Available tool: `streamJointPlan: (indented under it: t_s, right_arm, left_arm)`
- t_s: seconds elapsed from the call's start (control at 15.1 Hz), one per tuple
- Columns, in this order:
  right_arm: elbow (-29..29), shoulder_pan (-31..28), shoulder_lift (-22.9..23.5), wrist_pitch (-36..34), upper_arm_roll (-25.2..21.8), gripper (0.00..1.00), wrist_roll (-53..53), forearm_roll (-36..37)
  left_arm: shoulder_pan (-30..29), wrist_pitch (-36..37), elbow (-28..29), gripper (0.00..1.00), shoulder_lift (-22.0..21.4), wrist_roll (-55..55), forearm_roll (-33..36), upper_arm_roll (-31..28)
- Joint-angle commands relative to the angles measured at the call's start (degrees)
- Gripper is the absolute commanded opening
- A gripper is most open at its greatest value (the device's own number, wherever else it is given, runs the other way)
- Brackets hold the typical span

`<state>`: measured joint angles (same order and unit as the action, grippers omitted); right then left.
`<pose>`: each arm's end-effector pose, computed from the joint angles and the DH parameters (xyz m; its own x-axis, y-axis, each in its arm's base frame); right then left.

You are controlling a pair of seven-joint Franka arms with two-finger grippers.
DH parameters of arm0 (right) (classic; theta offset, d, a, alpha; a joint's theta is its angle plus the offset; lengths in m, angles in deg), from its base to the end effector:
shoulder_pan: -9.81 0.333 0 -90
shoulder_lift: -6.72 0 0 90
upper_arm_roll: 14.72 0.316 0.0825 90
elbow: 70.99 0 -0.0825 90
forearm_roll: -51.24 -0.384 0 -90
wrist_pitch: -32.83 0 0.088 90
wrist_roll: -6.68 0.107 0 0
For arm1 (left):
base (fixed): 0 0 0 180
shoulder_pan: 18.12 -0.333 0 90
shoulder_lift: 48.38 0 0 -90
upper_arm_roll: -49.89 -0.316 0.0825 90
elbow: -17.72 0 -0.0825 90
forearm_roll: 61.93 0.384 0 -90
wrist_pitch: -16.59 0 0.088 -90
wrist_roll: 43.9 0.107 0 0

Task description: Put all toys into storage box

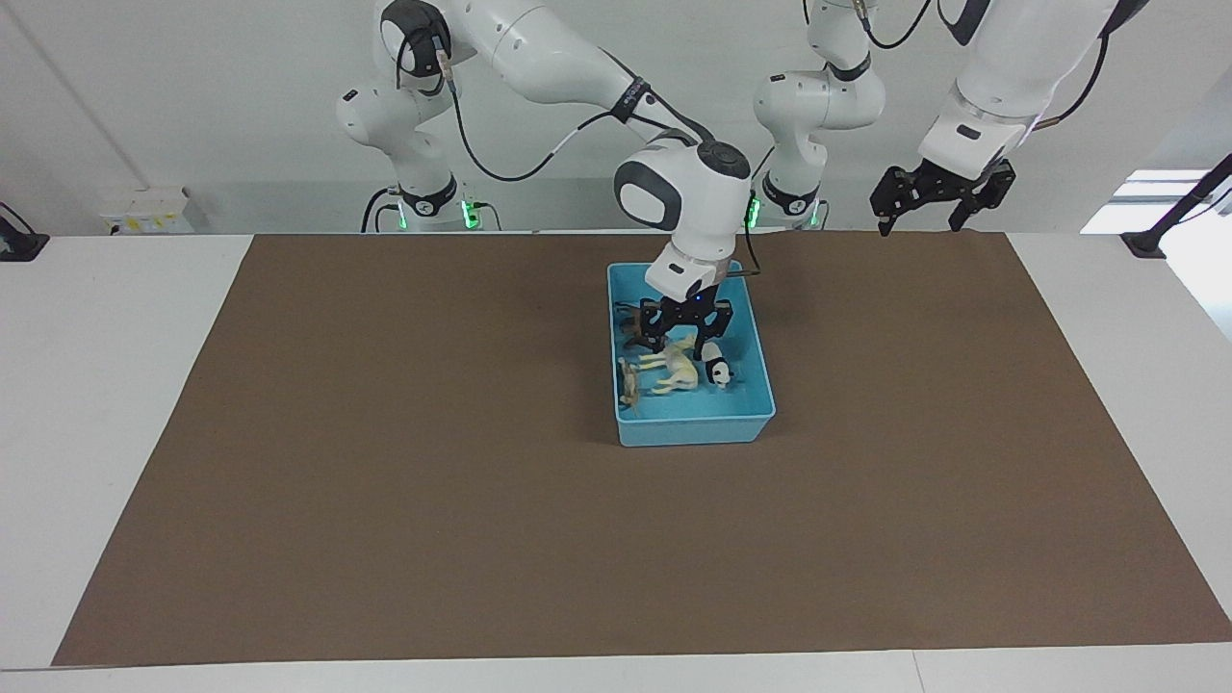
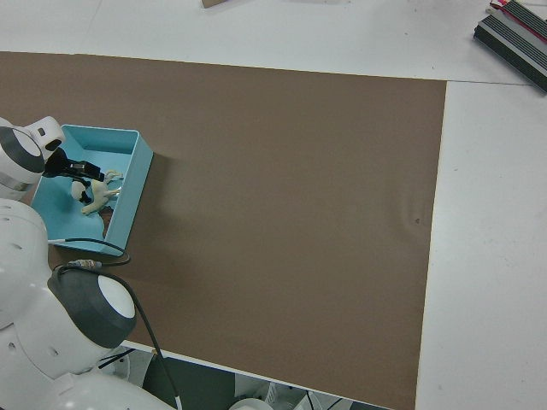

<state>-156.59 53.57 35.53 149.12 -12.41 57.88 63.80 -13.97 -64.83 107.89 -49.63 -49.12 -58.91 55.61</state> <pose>0.4980 0.4926 0.3837 0.9878 0.0065 0.1554 -0.0080 -0.9957 0.0924 0.5244 -0.0855 0.6230 0.9896 -0.0717 -0.1249 -0.0805 -0.9945 -0.0665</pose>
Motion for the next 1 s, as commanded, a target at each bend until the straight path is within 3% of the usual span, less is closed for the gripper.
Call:
streamJointPlan:
  t_s: [0.0, 0.33, 0.66, 0.8, 0.93]
  right_arm:
    - [-0.71, -4.44, -4.98, -2.30, 0.41, 1.00, -1.79, 0.54]
    - [-0.71, -18.59, -12.72, -6.43, 0.59, 1.00, -26.29, -3.05]
    - [-0.71, -35.55, -17.12, -6.78, 0.59, 1.00, -45.03, -8.58]
    - [-0.62, -40.74, -18.96, -10.71, 0.68, 1.00, -53.80, -9.56]
    - [-0.71, -44.18, -21.68, -17.39, 0.59, 1.00, -55.69, -12.27]
  left_arm:
    - [-0.11, 2.06, -1.58, 1.00, 0.11, 0.91, 0.76, 0.07]
    - [1.47, 2.06, -2.02, 1.00, -0.06, 1.26, 0.67, -1.85]
    - [1.56, 1.44, -1.49, 1.00, -0.68, 2.66, 0.49, -2.21]
    - [1.56, -1.88, -0.71, 1.00, -0.68, 3.28, 0.14, -2.39]
    - [1.39, -3.91, 0.18, 1.00, -0.77, 2.67, -3.70, -2.39]
